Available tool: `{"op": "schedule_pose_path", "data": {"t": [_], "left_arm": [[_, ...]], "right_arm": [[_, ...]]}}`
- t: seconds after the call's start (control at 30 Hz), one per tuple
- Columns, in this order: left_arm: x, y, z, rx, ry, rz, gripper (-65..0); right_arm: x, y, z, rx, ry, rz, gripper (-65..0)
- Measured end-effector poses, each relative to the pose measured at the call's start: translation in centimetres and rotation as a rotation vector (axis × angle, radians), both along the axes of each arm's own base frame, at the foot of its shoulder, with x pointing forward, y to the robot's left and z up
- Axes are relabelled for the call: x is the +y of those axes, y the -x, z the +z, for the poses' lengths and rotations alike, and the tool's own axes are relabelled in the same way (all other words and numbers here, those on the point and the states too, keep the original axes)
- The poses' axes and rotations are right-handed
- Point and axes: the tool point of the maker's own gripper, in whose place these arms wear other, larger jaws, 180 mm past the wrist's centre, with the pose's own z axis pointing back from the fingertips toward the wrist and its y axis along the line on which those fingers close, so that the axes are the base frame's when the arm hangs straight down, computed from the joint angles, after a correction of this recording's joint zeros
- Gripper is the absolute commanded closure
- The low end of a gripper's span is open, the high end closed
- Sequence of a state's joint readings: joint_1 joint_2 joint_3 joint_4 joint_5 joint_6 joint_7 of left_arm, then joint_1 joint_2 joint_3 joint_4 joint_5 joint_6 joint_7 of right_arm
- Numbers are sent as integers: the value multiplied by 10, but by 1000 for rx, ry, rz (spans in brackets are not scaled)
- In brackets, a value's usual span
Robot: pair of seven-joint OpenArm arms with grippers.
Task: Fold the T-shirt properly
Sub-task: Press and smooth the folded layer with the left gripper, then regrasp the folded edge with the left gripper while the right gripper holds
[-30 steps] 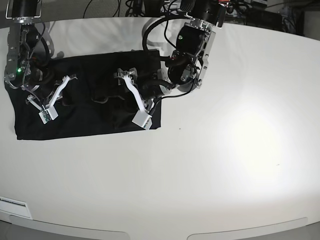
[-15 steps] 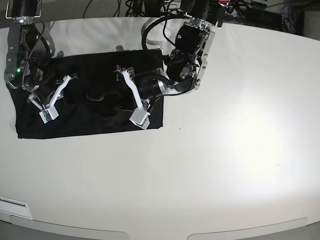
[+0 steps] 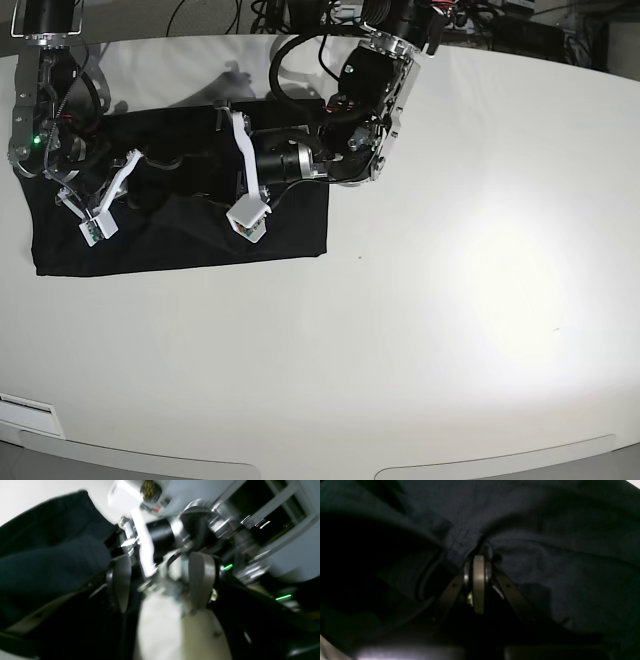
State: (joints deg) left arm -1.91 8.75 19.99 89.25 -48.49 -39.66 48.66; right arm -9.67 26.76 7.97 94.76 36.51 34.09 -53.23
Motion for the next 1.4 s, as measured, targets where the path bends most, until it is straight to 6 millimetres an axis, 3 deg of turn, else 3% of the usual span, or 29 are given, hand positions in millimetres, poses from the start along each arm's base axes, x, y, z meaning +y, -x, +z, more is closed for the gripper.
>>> {"op": "schedule_pose_path", "data": {"t": [0.07, 0.13, 0.2, 0.27, 0.33, 0.37, 0.5, 0.57, 0.63, 0.7, 0.77, 0.9, 0.93, 1.03, 1.1, 1.17, 1.23, 1.4], "left_arm": [[6, -8, -11, 78, -37, 57, -377], [6, -5, -1, 135, 29, 36, -377], [4, 4, 4, 73, 44, -16, -377], [4, 2, -10, 36, -39, -3, -371], [7, -12, -21, 157, -76, 95, -334], [6, -7, -16, 192, -45, 69, -319], [3, 42, 44, 191, 254, -238, -313], [1, 58, 51, 196, 267, -337, -313], [0, 58, 49, 171, 230, -355, -303], [6, 49, 55, 142, 238, -328, -204], [16, 32, 66, 94, 252, -276, -18], [51, -18, 96, -26, 299, -75, 0], [63, -34, 95, -50, 283, 9, 0], [96, -75, 67, -91, 131, 239, 0], [105, -84, 37, -78, -24, 307, 0], [102, -77, 5, -27, -149, 317, 0], [91, -57, -19, 21, -220, 278, 0], [66, -19, -51, 52, -335, 181, 0]], "right_arm": [[0, 0, 0, -1, -3, 1, 0], [0, 0, 0, 0, -1, 0, 0], [0, 0, 0, 3, 2, 0, 0], [0, 0, 0, 3, -2, 1, 0], [1, 1, 0, 3, -7, 4, 0], [1, 1, 0, 3, -5, 4, 0], [0, 1, -1, 6, 3, 1, 0], [0, 1, 0, 4, -2, 3, 0], [1, 1, 0, 4, -4, 4, 0], [0, 1, 0, 5, 0, 4, 0], [0, 1, 0, 6, 0, 3, 0], [0, 1, 0, 5, 0, 4, 0], [0, 1, 0, 5, 0, 4, 0], [0, 1, 0, 5, 1, 4, 0], [0, 1, 0, 5, 1, 4, 0], [0, 1, -1, 5, 3, 4, 0], [0, 1, 0, 5, 0, 4, 0], [0, 1, 0, 5, 2, 4, 0]]}}
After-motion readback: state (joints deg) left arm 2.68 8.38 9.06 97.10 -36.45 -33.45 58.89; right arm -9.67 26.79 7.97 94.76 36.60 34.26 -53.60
